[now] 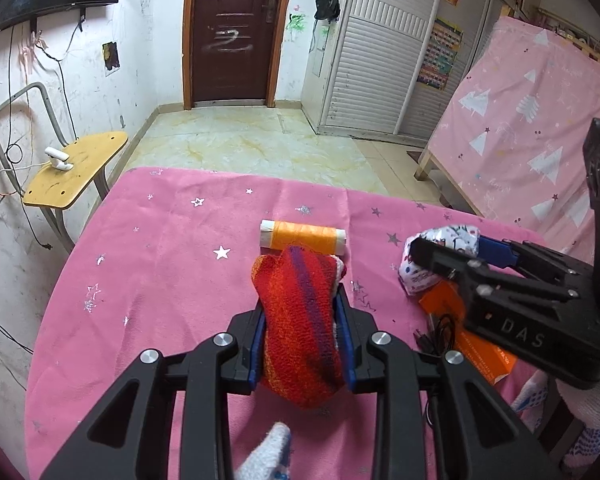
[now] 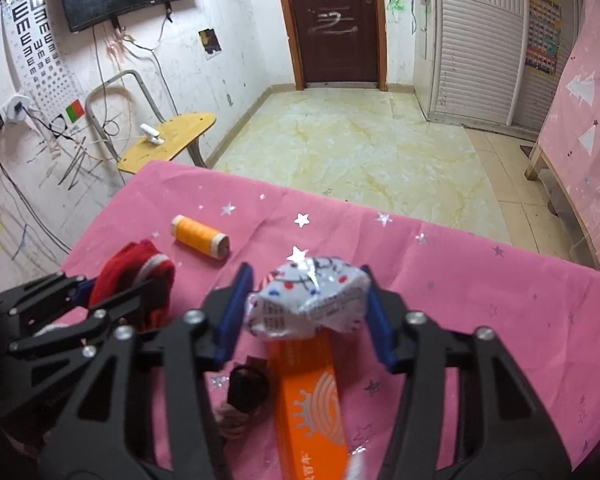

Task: Collect trash
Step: 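Grasp the red striped knit hat with the left tool while the right tool grasps the wrapper ball, then carry the striped hat and wrapper ball to the yellow bin and release both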

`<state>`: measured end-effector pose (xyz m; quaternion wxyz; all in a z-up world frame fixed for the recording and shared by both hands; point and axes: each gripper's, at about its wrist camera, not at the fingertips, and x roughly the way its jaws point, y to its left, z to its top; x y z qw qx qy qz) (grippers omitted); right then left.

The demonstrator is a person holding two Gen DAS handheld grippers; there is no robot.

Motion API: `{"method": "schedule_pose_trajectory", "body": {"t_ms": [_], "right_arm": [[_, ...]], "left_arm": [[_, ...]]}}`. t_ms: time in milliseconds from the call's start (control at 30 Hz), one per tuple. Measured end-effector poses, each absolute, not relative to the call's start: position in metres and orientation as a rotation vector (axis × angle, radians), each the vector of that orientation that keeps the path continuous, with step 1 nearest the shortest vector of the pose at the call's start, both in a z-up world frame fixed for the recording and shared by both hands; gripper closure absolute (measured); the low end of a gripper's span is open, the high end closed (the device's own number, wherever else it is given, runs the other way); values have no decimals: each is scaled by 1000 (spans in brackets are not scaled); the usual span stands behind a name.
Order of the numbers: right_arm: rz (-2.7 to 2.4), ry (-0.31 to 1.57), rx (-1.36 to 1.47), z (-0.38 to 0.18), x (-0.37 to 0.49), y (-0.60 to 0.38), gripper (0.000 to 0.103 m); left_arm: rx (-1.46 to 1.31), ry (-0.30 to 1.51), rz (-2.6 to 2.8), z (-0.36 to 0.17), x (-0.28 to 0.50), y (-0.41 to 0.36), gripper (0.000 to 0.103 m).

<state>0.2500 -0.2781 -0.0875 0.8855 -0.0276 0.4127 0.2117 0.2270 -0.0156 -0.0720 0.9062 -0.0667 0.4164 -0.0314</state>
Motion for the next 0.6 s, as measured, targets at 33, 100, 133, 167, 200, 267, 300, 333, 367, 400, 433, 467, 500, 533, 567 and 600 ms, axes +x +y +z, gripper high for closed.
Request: {"method": "schedule_pose_trajectory", "body": {"t_ms": [33,100,133,167,200,267,300,333,367,400,433,467,500,533,567,600], "right_arm": [[440,846,-45,-85,249,-280,59],[445,820,-30,-79,245,-283,60],[447,797,-20,-72,242,-284,60],[447,785,-16,-68,239,-285,60],[450,769,-12,-63,236,-286,60],[456,742,-2,-52,229,-287,60],[456,734,1,-49,226,-289,60],[456,721,5,-44,222,-291,60],[455,708,10,-40,218,-294,60],[454,702,14,-37,215,-295,60],[451,693,20,-33,210,-299,60],[447,687,24,-32,206,-303,60],[442,682,29,-31,203,-306,60],[437,677,38,-30,200,-312,60],[431,673,48,-29,196,-317,60],[425,670,54,-29,194,-321,60]], "left_arm": [[-136,860,-65,-72,227,-16,81],[-127,856,-64,-72,226,-16,81],[-123,853,-63,-71,225,-17,81],[-118,849,-62,-71,225,-18,81],[-116,846,-62,-71,224,-19,81],[-118,841,-63,-70,224,-19,81],[-120,837,-62,-70,223,-20,81],[-123,834,-64,-69,223,-19,81],[-127,830,-64,-69,222,-18,81],[-128,825,-66,-69,221,-18,81],[-129,818,-69,-68,220,-18,81],[-128,811,-69,-67,220,-18,81],[-123,800,-67,-66,219,-18,81],[-118,789,-66,-64,218,-19,81],[-110,777,-65,-63,216,-21,81],[-99,765,-63,-62,215,-23,81]]}}
